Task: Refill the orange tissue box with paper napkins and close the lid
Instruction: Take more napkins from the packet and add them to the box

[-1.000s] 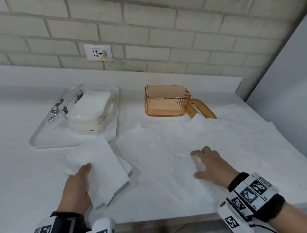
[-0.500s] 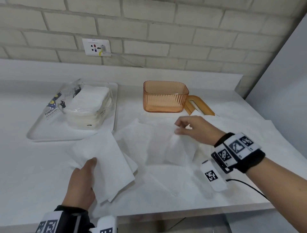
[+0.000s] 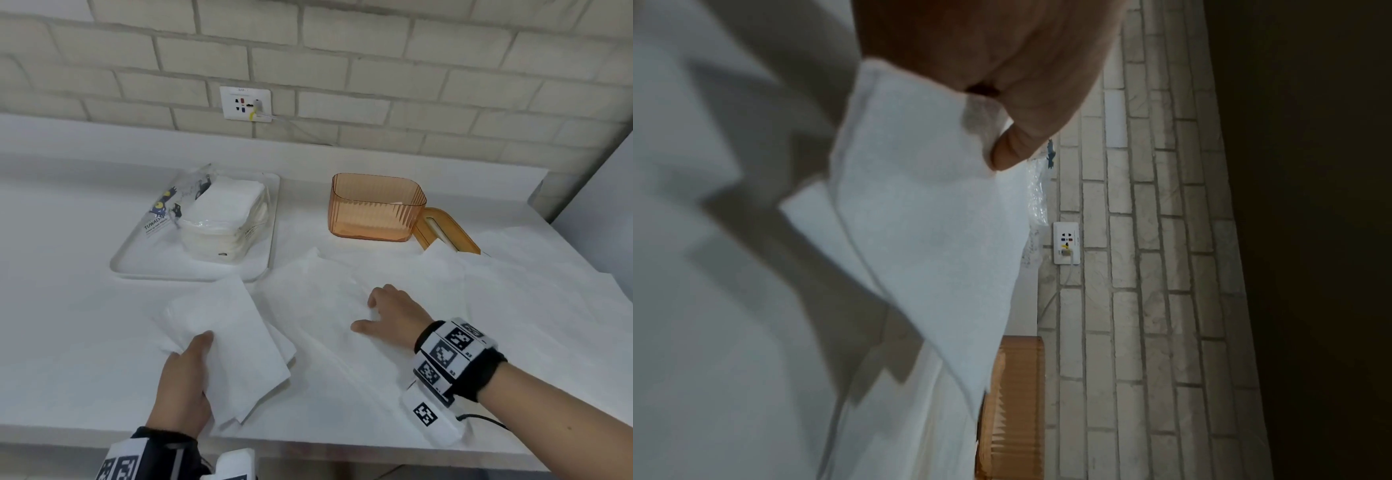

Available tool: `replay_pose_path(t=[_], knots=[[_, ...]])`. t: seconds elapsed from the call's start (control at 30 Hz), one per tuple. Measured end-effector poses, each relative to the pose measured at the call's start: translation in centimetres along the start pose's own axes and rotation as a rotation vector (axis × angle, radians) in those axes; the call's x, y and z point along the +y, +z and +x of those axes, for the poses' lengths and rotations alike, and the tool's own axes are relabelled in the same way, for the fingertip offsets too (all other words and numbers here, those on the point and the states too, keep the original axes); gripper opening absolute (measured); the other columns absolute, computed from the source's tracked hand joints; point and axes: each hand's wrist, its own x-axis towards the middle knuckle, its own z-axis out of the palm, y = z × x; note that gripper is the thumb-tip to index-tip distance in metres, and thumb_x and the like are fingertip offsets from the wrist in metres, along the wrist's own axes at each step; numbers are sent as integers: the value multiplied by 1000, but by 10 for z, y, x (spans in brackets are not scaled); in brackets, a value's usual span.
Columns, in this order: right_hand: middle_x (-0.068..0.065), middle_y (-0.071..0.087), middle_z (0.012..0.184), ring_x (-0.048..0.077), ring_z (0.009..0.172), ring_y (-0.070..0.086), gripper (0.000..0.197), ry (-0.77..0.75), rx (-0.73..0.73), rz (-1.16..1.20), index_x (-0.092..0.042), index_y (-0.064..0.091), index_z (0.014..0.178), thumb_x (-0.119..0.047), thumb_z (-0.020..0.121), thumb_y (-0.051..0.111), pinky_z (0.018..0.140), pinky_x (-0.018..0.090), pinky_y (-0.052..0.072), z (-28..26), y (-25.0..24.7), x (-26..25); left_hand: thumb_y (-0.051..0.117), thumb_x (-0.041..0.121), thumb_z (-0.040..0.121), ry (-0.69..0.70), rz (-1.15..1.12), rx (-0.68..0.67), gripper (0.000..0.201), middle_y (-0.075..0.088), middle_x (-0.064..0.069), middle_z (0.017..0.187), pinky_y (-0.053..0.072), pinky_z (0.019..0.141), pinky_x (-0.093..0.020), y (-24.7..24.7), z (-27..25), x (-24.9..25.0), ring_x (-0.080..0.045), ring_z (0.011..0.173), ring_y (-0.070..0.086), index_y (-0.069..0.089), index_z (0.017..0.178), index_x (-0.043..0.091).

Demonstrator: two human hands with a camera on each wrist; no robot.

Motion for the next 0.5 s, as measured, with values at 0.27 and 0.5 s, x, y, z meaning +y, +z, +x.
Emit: replay_pose_path(t=[0.27,0.5], knots=[[8,43,140,25,132,37,50,20,-45,153,-14,42,134,-37,91,55,108,33,29,-5,-9,-11,50,15,96,-5,-38,17,34,65,-10,99,44,65,-33,-7,-6,2,-24,85,61,54,125,-2],[4,61,123,24,109,58,34,35,392,809,-16,53,125,-29,94,52,95,40,45,-13,-75,7,50,17,96,-28,-63,1,35,64,-15,118,45,67,-33,-13,-5,1,-25,90,62,54,127,2]])
